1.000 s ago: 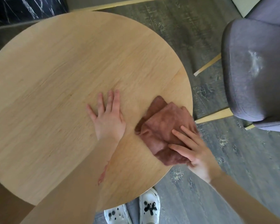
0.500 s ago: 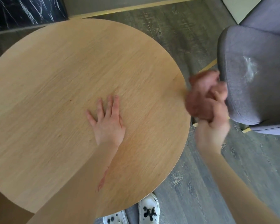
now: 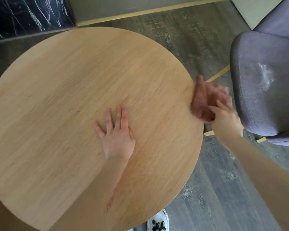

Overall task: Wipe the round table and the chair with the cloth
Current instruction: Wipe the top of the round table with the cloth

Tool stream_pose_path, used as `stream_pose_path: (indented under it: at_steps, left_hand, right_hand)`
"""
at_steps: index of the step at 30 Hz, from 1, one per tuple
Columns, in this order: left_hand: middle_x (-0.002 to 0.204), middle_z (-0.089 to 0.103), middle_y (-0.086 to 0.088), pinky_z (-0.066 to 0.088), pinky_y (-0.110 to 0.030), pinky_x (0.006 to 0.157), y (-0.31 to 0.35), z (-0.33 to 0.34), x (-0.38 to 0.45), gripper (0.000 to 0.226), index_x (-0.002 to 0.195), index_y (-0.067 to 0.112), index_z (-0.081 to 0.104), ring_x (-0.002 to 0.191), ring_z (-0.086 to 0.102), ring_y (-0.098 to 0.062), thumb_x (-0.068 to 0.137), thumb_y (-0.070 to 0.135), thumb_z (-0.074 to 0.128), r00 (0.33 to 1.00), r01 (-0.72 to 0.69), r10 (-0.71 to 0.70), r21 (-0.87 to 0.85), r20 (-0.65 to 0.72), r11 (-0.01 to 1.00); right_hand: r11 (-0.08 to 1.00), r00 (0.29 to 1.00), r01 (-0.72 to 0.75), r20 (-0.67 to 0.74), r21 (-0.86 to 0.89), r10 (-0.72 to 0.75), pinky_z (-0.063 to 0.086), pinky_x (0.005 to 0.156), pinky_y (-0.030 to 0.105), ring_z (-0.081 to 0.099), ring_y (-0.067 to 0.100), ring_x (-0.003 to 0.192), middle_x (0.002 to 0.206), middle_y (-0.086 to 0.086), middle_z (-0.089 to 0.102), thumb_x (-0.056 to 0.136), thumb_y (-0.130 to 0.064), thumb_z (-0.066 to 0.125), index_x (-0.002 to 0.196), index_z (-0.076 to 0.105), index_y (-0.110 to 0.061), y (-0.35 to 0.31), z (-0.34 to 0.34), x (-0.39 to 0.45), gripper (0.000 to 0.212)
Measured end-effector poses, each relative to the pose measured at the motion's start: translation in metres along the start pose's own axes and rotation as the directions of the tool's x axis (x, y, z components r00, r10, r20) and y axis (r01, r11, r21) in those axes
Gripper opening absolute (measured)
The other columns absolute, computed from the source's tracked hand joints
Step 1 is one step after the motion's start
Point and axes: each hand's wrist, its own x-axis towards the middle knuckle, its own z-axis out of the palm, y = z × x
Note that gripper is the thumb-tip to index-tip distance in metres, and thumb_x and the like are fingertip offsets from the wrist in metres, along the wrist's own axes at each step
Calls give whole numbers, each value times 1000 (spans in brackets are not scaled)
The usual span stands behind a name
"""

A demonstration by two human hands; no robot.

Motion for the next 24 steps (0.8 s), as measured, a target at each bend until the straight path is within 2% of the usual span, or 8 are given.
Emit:
stream_pose_path:
  at_steps: [2, 4, 7, 10, 14, 16, 19, 24]
  left_hand:
    - [161, -1, 6, -8, -59, 113, 0, 1, 0, 64, 150, 22, -9, 148, -9, -25, 95, 26, 25, 1000, -1, 1, 2, 7, 1000]
    - [161, -2, 6, -8, -59, 113, -1, 1, 0, 64, 150, 22, -9, 148, -9, -25, 95, 26, 24, 1000, -1, 1, 8, 6, 1000]
    - [161, -2, 6, -6, -59, 113, -1, 1, -1, 64, 150, 22, -9, 148, -9, -24, 96, 27, 25, 1000, -8, 7, 28, 22, 1000]
    - [161, -5, 6, -5, -58, 115, -3, -2, 0, 61, 149, 23, -10, 147, -11, -23, 98, 27, 22, 999, -10, 8, 32, 53, 999]
    - [160, -8, 7, -6, -56, 116, -4, -6, 0, 56, 150, 25, -9, 147, -12, -22, 99, 29, 16, 995, -16, 15, 12, 98, 1000]
    - [160, -8, 7, -5, -56, 116, -4, -7, 1, 56, 150, 25, -9, 147, -12, -22, 100, 29, 15, 994, -21, 20, 11, 104, 1000]
    - [161, -7, 6, -6, -55, 116, -4, -9, 2, 55, 150, 25, -7, 147, -12, -22, 100, 30, 14, 993, -26, 26, 1, 118, 1000]
    - [161, -2, 7, -7, -55, 116, -3, -12, 2, 54, 151, 25, 0, 148, -9, -21, 100, 28, 18, 991, -12, 18, -41, 132, 999]
  right_hand:
    - [987, 989, -145, 0, 65, 145, 43, 95, 48, 45, 39, 123, 135, 11, 52, 83, -4, 55, 126, 57, -22, 7, -6, -7, 46]
    - [947, 963, -260, -24, 188, 269, 44, 90, 49, 52, 42, 111, 125, 16, 58, 79, 0, 50, 126, 55, -21, 12, -6, -15, 52]
    - [908, 942, -255, -127, 332, 311, 43, 84, 45, 54, 41, 100, 116, 19, 62, 76, 4, 39, 117, 58, -22, 1, -12, -30, 52]
    - [914, 940, -105, -261, 391, 220, 42, 77, 41, 54, 39, 89, 109, 16, 64, 72, 2, 38, 106, 60, -16, -23, -28, -41, 44]
    - [921, 925, 147, -380, 362, 2, 49, 72, 43, 57, 39, 85, 108, 11, 64, 59, -9, 31, 100, 62, -11, -55, -49, -48, 51]
    - [906, 923, 267, -357, 329, -142, 48, 70, 40, 58, 35, 85, 102, 8, 65, 57, -14, 34, 97, 64, -10, -67, -54, -53, 50]
    - [902, 928, 346, -234, 259, -289, 44, 66, 35, 57, 33, 84, 94, 9, 64, 60, -16, 40, 95, 64, -8, -80, -46, -65, 43]
    - [915, 944, 315, -182, 253, -275, 39, 64, 34, 52, 32, 80, 83, 6, 57, 71, 1, 42, 94, 57, -8, -85, -40, -79, 29]
